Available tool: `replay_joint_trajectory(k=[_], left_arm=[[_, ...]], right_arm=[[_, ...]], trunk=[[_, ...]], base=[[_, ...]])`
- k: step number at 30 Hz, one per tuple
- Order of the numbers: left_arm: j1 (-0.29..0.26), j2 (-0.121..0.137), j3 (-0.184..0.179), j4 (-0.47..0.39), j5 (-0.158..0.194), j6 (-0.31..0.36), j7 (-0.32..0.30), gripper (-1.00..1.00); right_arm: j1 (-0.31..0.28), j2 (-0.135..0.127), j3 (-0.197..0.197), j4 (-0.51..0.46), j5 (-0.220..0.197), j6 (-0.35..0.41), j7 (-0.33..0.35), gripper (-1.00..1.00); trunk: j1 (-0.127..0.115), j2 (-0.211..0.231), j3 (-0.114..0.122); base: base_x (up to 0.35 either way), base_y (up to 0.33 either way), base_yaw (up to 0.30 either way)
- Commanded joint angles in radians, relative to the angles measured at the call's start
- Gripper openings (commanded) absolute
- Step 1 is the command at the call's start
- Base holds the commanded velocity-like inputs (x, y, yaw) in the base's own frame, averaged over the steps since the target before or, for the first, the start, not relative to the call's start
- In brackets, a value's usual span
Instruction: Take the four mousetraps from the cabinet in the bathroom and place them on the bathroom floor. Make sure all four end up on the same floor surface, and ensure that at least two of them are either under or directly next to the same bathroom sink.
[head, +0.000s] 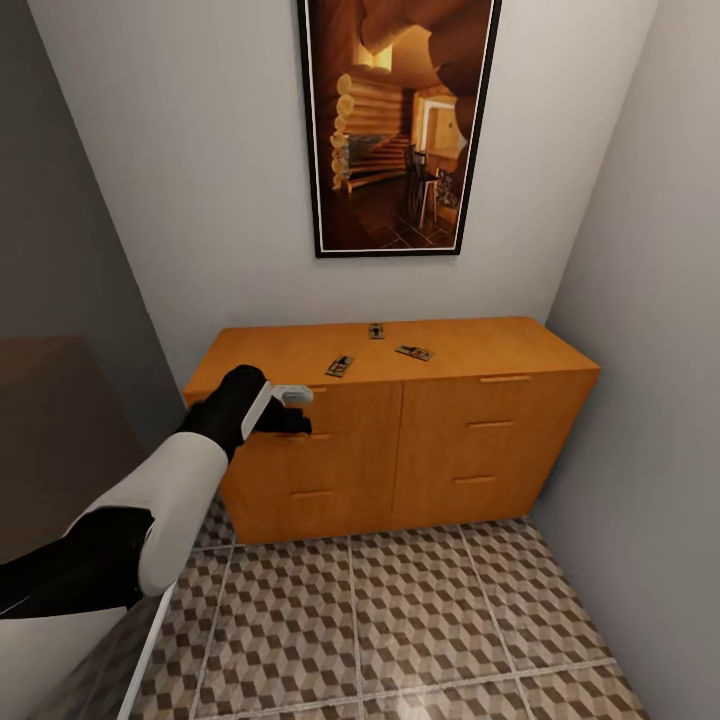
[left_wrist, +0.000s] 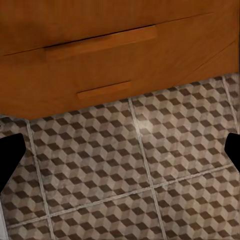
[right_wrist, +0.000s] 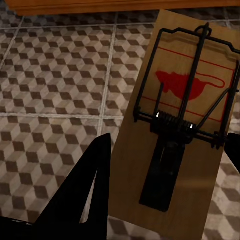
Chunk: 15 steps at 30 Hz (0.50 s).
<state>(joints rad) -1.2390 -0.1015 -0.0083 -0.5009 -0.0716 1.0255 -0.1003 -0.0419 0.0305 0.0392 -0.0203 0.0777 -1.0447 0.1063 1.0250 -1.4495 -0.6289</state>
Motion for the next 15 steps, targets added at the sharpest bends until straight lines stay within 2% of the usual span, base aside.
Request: replay_joint_trajectory(k=[1,9,15], left_arm=[[0.000,-0.001,-0.001,-0.021,-0.008,0.004,-0.009,1.00],[-0.001,0.001,0.000,-0.105,-0.008,0.004,-0.009,1.00],[-0.002,0.007,0.000,-0.106,-0.008,0.004,-0.009,1.00]], right_arm=[[0.000,0.001,0.003,0.000,-0.003,-0.002,0.003,-1.00],[0.000,0.002,0.004,0.000,-0.003,-0.002,0.003,-1.00],[0.000,0.002,0.004,0.000,-0.003,-0.002,0.003,-1.00]], trunk=[[0.000,0.000,-0.001],[0.000,0.000,-0.001],[0.000,0.000,-0.001]], base=[[0.000,0.000,0.000],[0.000,0.000,0.000],[0.000,0.000,0.000]])
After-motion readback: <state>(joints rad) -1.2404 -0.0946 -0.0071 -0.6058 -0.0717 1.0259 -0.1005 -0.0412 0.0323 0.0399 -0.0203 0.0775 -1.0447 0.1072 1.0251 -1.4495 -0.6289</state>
